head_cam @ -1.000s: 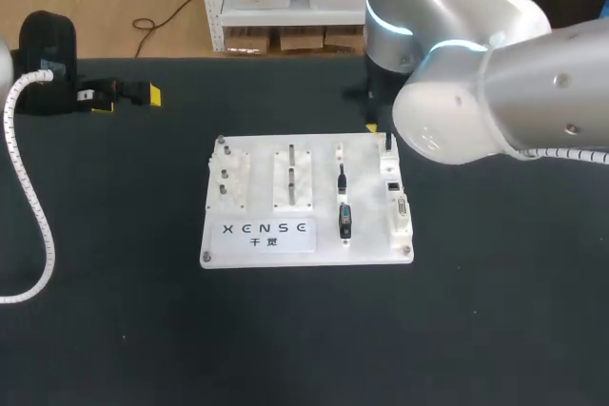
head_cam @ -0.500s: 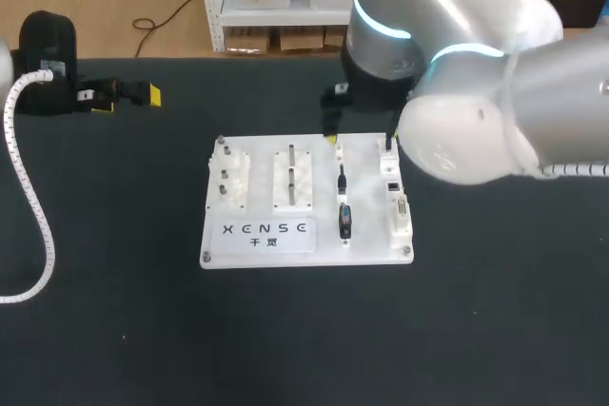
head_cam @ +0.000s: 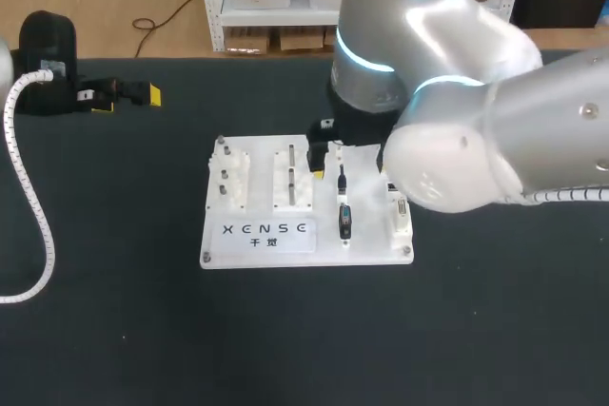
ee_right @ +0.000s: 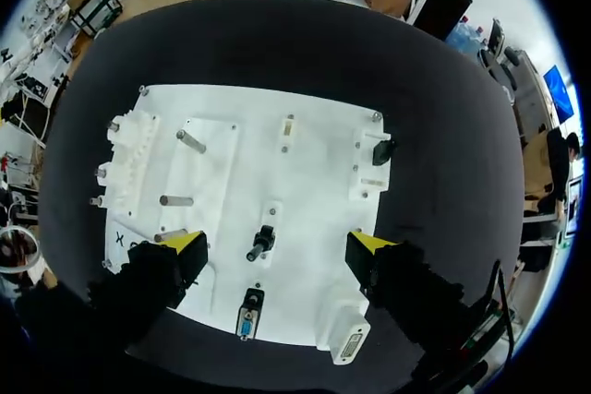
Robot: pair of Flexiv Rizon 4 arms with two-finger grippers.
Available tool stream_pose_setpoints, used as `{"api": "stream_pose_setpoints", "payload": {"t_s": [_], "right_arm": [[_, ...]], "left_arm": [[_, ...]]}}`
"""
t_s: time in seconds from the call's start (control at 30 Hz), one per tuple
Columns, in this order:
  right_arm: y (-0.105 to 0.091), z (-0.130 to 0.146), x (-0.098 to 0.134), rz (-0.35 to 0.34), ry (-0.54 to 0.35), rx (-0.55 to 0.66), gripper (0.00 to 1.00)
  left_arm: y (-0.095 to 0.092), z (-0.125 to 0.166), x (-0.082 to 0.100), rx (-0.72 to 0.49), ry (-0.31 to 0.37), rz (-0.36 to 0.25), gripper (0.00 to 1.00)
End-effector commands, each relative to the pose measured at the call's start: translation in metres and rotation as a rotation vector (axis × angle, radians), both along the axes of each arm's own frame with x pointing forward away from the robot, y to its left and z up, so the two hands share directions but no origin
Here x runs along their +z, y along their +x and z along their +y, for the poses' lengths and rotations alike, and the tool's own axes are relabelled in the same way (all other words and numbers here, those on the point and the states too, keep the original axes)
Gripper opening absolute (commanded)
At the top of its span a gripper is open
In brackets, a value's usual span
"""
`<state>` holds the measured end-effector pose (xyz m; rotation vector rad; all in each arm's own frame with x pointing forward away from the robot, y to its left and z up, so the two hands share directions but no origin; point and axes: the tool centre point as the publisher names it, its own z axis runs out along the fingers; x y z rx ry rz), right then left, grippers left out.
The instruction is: Insert the USB connector, Ethernet cable, and multi-pin plug into their matching sockets one by one.
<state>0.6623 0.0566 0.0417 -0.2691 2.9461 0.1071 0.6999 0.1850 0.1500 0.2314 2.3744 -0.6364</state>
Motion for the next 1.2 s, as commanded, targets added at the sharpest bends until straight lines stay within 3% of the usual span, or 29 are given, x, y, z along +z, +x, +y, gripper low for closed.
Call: {"api": "stream_pose_setpoints", "payload": {"t_s": [0.03,0.1,0.33,0.37,0.9,1.07,1.2], "right_arm": [[0.001,0.004,-0.005,0.016,-0.008,-0.001,1.0],[-0.001,0.004,-0.008,0.021,-0.012,-0.002,0.98],[-0.004,0.005,-0.013,0.039,-0.015,-0.009,0.53],[-0.005,0.005,-0.013,0.039,-0.015,-0.01,0.51],[0.0,0.008,-0.024,0.073,-0.046,-0.09,0.45],[0.002,0.011,-0.027,0.077,-0.045,-0.101,0.36],[0.002,0.013,-0.027,0.079,-0.041,-0.11,0.21]], "left_arm": [[0.0,0.0,0.0,0.0,0.0,0.0,1.0],[0.0,0.0,0.0,0.0,0.0,0.0,1.0],[0.0,0.0,0.0,0.0,0.0,0.0,1.0],[0.0,0.0,0.0,0.0,0.0,0.0,1.0],[0.0,0.0,0.0,0.0,0.0,0.0,1.0],[0.0,0.0,0.0,0.0,0.0,0.0,1.0],[0.0,0.0,0.0,0.0,0.0,0.0,1.0]]}}
